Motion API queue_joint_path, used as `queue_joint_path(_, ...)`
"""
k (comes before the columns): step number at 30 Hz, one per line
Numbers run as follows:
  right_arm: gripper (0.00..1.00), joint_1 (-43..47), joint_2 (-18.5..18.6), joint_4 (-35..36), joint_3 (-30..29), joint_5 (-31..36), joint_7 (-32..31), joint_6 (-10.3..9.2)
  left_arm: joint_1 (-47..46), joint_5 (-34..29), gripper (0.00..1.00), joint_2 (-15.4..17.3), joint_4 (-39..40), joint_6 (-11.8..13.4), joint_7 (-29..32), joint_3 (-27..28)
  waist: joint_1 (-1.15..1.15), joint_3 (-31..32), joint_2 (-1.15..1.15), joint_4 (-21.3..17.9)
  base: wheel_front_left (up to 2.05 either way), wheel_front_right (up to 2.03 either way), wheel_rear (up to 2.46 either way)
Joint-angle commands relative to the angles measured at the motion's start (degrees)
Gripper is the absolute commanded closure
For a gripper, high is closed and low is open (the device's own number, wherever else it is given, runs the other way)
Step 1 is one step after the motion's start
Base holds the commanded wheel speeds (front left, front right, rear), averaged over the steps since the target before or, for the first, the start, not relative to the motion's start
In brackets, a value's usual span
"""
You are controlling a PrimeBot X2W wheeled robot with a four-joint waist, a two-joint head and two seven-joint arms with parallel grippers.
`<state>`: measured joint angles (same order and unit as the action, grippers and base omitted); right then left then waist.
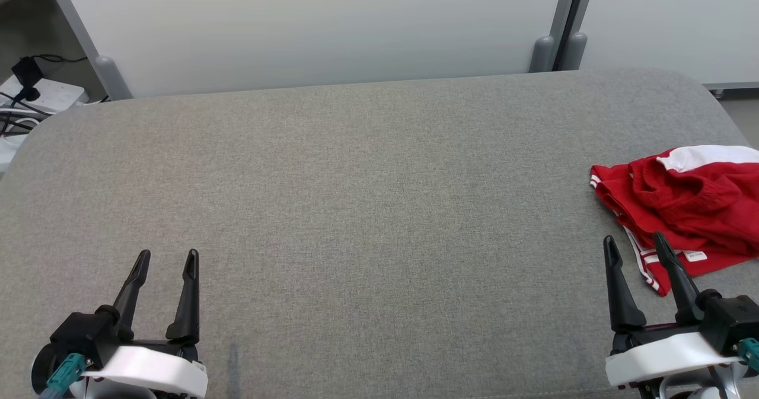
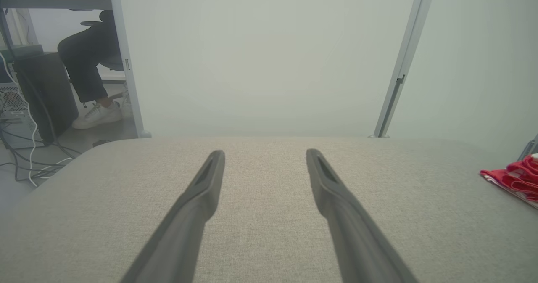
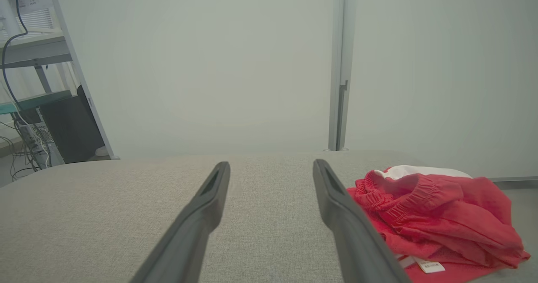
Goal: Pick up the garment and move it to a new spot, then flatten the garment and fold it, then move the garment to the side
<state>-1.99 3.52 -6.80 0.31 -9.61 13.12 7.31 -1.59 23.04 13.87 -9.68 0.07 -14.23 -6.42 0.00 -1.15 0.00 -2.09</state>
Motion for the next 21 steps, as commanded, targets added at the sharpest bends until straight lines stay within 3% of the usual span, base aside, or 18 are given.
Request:
queue_joint_path(1, 0.00, -0.9, 0.2, 1.8, 1.3, 0.4, 0.0, 0.18, -1.8, -0.2, 0.00, 1.3, 1.5, 0.2, -0.7, 2.2, 0.00, 0.0, 0.00, 0.0, 0.00, 0.00, 0.00)
queue_joint_path(16, 0.00, -1.4, -0.1, 2.5, 1.6, 0.8, -0.4, 0.18, -2.4, -0.1, 0.00, 1.2, 0.6, 0.8, -0.7, 1.7, 0.00, 0.0, 0.00, 0.6, 0.00, 0.00, 0.00)
queue_joint_path(17, 1.00, 0.0, -0.3, 0.7, 0.2, 0.1, -0.5, 0.00, 0.0, 0.0, 1.00, 0.0, -0.5, 0.3, 0.0, -0.2, 0.00, 0.0, 0.00, 0.7, 0.00, 0.00, 0.00)
queue_joint_path(21, 1.00, 1.3, -0.9, -1.8, 0.3, 0.0, -0.5, -0.01, 1.4, 0.1, 1.00, -1.6, -3.0, 0.2, 0.1, -0.6, 0.00, 0.0, 0.00, 0.7, 0.00, 0.00, 0.00)
